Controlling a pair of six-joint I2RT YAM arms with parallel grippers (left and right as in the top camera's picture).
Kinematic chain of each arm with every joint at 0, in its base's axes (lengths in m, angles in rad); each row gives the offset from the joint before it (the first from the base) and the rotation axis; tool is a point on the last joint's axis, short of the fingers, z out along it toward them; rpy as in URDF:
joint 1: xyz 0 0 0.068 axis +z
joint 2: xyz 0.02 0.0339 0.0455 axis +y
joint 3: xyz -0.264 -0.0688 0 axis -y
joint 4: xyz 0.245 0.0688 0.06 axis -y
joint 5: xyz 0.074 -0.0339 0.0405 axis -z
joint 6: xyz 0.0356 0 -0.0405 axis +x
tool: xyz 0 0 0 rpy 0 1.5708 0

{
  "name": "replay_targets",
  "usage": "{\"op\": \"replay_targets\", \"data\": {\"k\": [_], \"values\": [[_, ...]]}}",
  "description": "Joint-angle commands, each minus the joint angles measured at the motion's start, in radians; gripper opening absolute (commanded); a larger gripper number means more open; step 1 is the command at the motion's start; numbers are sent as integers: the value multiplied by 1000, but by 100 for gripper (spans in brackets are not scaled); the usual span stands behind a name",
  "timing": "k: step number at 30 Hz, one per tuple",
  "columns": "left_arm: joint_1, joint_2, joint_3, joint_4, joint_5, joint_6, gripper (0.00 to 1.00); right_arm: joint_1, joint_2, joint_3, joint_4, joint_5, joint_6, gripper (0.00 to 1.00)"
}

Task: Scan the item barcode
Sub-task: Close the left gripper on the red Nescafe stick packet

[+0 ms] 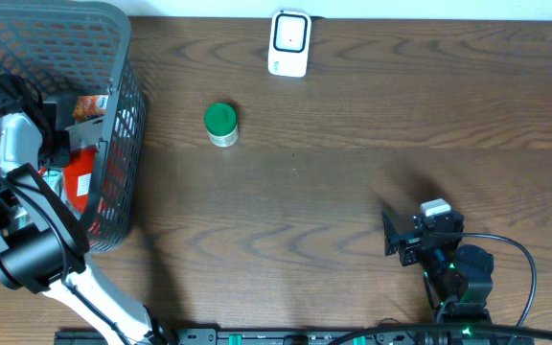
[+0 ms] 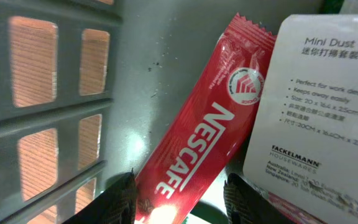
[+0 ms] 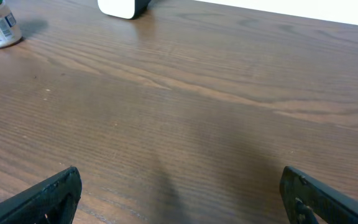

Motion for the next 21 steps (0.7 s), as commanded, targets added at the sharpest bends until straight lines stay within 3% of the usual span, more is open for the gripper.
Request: {"op": "replay_targets", "data": {"k": [1, 4, 11, 21], "values": [[2, 43, -4, 3, 2, 14, 47, 7, 2, -2, -7, 10, 14, 99], [2, 48, -4, 7, 2, 14, 45, 7, 2, -2, -10, 10, 14, 99], [1, 47, -4, 18, 2, 13, 14, 7, 2, -2, -14, 10, 14, 99], [0, 7, -4, 21, 2, 13, 12, 7, 2, -2, -14, 13, 14, 99]]}}
